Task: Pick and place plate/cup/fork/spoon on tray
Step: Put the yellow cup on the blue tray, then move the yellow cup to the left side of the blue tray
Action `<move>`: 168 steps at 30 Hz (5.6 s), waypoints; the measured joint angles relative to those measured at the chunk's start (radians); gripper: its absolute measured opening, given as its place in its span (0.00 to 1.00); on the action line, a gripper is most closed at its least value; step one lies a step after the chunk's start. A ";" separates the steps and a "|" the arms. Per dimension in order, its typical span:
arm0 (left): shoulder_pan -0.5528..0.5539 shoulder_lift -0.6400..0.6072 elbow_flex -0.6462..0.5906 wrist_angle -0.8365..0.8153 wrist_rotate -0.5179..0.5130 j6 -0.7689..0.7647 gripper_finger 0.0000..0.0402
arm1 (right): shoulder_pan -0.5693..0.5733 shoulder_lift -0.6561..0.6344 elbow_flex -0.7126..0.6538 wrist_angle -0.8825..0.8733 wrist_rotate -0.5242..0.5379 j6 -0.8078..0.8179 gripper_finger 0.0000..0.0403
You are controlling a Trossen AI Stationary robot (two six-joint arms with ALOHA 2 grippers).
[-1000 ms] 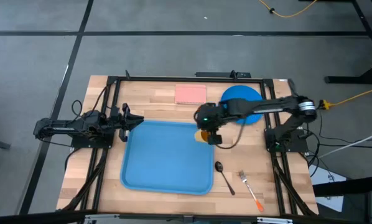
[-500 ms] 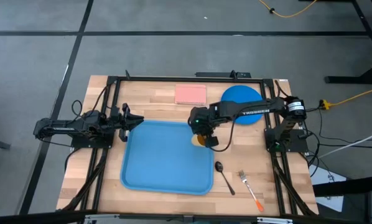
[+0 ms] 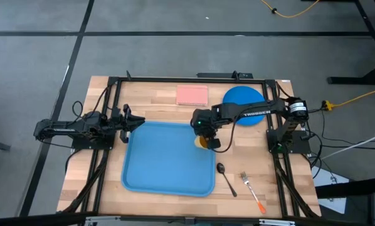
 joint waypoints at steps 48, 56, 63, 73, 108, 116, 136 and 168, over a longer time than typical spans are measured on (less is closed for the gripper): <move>0.000 0.000 0.000 0.000 0.000 0.000 0.14 | 0.153 -0.333 -0.386 0.101 0.290 0.470 0.22; 0.000 0.000 0.000 0.000 0.000 0.000 0.14 | 0.126 -0.307 -0.511 0.415 0.263 0.416 0.22; 0.000 0.000 0.000 0.000 0.000 0.000 0.14 | 0.093 -0.230 -0.506 0.490 0.192 0.356 0.22; 0.000 0.000 0.000 0.000 0.000 0.000 0.14 | 0.087 -0.155 -0.505 0.696 0.132 0.311 0.22; 0.000 0.000 0.000 0.001 0.000 0.000 0.14 | 0.084 0.037 -0.408 1.051 0.096 0.286 0.22; 0.000 0.000 0.000 0.000 0.000 0.000 0.14 | 0.084 0.190 -0.164 0.896 0.080 0.221 0.22; 0.000 0.000 0.000 0.001 0.000 0.000 0.14 | 0.076 0.389 0.171 0.801 0.007 0.182 0.22; 0.000 0.000 0.000 0.000 0.004 0.000 0.14 | 0.066 0.373 0.171 0.750 -0.314 0.063 0.22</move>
